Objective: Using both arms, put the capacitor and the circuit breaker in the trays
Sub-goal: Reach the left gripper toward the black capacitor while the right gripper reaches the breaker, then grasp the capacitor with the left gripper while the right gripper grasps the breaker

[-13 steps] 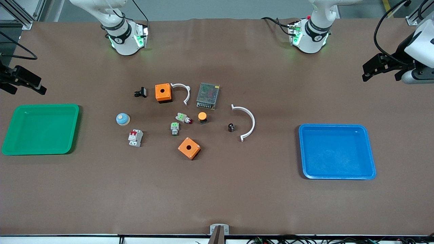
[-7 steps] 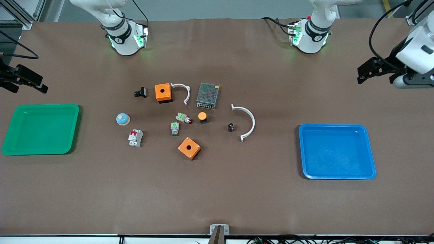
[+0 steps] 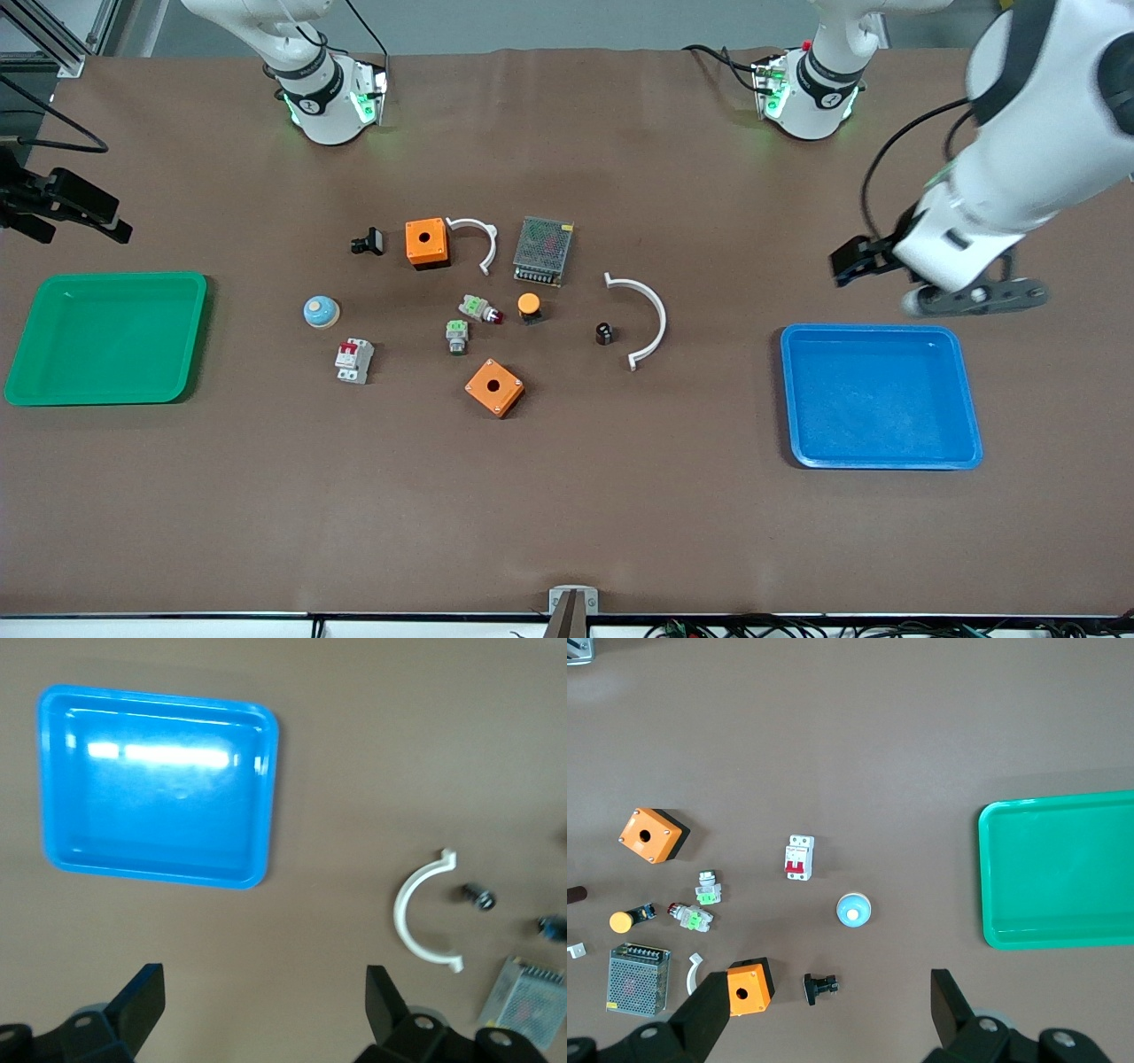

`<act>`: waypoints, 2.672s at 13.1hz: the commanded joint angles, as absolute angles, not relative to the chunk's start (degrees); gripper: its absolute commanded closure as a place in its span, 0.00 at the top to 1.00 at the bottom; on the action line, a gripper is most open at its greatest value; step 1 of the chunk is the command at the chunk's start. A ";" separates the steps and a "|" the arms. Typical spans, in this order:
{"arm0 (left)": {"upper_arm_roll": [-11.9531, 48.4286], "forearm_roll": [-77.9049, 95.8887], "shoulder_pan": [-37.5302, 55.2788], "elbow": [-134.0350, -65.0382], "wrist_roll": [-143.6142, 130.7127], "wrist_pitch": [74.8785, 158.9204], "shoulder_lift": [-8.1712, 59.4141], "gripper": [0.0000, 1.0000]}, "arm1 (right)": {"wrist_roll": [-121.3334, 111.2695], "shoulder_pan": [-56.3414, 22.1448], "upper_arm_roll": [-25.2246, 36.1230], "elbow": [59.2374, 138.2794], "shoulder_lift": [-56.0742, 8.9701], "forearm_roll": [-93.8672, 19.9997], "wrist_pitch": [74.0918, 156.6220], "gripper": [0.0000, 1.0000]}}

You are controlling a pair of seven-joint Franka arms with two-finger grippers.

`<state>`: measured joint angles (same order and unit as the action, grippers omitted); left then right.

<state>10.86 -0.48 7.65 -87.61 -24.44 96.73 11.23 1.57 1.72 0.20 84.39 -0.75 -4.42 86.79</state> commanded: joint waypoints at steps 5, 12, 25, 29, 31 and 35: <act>10.81 -0.97 17.12 -87.10 -44.36 106.86 21.87 1.00 | 1.67 -1.23 0.26 83.41 -3.69 -3.25 85.87 1.00; 10.81 -5.01 27.33 -87.01 -67.74 121.27 35.31 0.97 | 2.02 -3.33 0.26 84.72 -7.20 -1.85 86.84 1.00; 10.81 -5.01 32.08 -87.01 -77.87 130.17 45.17 0.61 | 8.17 -9.05 0.18 95.98 -27.41 -2.64 117.32 0.99; 10.72 -5.01 32.61 -86.92 -77.87 130.51 45.18 0.36 | 12.03 -9.93 0.18 99.39 -29.09 -2.64 119.00 0.98; 10.72 -5.01 32.61 -86.92 -77.87 130.78 45.09 0.17 | 12.04 -10.02 0.18 102.90 -28.30 -2.64 120.84 0.98; 9.93 -6.75 31.91 -86.40 -77.08 130.78 43.42 0.08 | 12.30 -10.46 0.09 107.92 -28.12 -2.72 125.68 0.98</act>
<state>10.54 -4.42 32.03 -86.68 -76.60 130.65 44.78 10.91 -9.85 0.02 104.61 -30.21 -3.02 123.93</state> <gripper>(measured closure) 0.652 0.018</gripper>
